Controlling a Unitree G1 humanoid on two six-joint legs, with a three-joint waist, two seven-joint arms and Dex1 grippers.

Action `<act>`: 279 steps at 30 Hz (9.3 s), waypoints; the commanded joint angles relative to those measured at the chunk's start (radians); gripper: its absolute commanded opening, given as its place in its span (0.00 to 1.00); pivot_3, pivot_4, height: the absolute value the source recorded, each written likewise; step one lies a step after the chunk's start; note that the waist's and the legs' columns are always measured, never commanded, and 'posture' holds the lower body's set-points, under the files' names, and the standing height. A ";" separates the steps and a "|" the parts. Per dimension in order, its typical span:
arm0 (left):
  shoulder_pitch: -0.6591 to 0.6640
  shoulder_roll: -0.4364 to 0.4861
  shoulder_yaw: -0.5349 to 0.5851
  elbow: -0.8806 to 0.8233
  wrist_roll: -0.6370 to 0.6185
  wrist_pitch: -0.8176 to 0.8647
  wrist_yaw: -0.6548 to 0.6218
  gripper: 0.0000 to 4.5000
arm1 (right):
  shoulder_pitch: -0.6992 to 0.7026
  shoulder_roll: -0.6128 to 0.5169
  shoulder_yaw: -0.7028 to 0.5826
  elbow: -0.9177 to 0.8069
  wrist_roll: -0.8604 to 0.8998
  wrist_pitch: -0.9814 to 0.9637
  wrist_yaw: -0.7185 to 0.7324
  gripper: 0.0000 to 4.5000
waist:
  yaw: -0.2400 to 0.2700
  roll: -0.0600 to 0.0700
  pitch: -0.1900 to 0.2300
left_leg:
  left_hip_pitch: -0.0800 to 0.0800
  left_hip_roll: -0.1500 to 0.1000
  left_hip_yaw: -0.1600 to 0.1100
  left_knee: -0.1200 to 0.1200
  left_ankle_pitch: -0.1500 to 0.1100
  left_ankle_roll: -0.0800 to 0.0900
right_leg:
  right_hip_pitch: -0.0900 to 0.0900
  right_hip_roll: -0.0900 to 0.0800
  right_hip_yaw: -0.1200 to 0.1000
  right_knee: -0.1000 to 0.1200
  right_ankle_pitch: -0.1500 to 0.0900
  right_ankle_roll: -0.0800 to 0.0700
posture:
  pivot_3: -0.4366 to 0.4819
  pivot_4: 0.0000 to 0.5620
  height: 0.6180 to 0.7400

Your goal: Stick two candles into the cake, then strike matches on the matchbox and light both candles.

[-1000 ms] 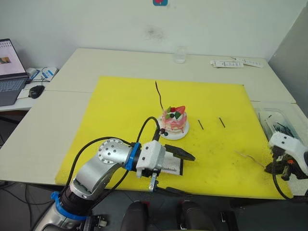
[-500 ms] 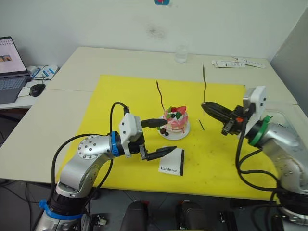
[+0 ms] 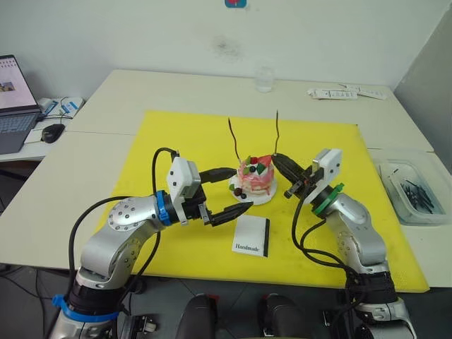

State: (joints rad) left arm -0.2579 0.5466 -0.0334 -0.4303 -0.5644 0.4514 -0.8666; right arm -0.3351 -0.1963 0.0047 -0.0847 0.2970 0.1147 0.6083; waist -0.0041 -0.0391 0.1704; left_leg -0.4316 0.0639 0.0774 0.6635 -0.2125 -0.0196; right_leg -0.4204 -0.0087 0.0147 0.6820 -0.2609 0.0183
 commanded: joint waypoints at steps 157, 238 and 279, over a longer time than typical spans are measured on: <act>-0.178 -0.041 0.162 0.235 -0.492 1.134 0.330 1.00 | 0.229 -0.602 0.117 -0.489 0.013 0.481 0.159 0.02 | -0.001 -0.001 0.000 | 0.000 -0.001 0.002 -0.001 0.000 0.001 | 0.000 -0.005 0.000 -0.001 0.000 0.000 | 0.48 0.27 0.72; -0.039 -0.051 -0.065 0.241 -0.317 1.012 0.270 0.01 | 0.035 -0.425 0.446 -0.420 -0.121 0.552 0.238 0.00 | 0.003 -0.001 -0.009 | 0.001 -0.003 0.001 -0.002 0.000 0.001 | 0.001 -0.011 -0.002 -0.002 -0.004 -0.004 | 0.48 0.27 0.72; -0.048 -0.035 -0.006 0.318 -0.324 1.030 0.252 0.57 | -0.007 -0.390 0.471 -0.342 -0.179 0.510 0.255 0.00 | 0.000 -0.001 -0.015 | 0.007 -0.001 0.002 -0.002 0.000 0.001 | 0.000 -0.011 -0.001 -0.001 -0.005 -0.008 | 0.48 0.27 0.72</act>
State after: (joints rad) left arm -0.3362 0.4989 -0.0125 -0.1587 -0.9300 1.4414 -0.6444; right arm -0.3278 -0.5895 0.4776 -0.4225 0.1185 0.6381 0.8595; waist -0.0041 -0.0398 0.1550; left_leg -0.4242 0.0634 0.0799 0.6612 -0.2126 -0.0190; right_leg -0.4201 -0.0202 0.0132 0.6808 -0.2656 0.0103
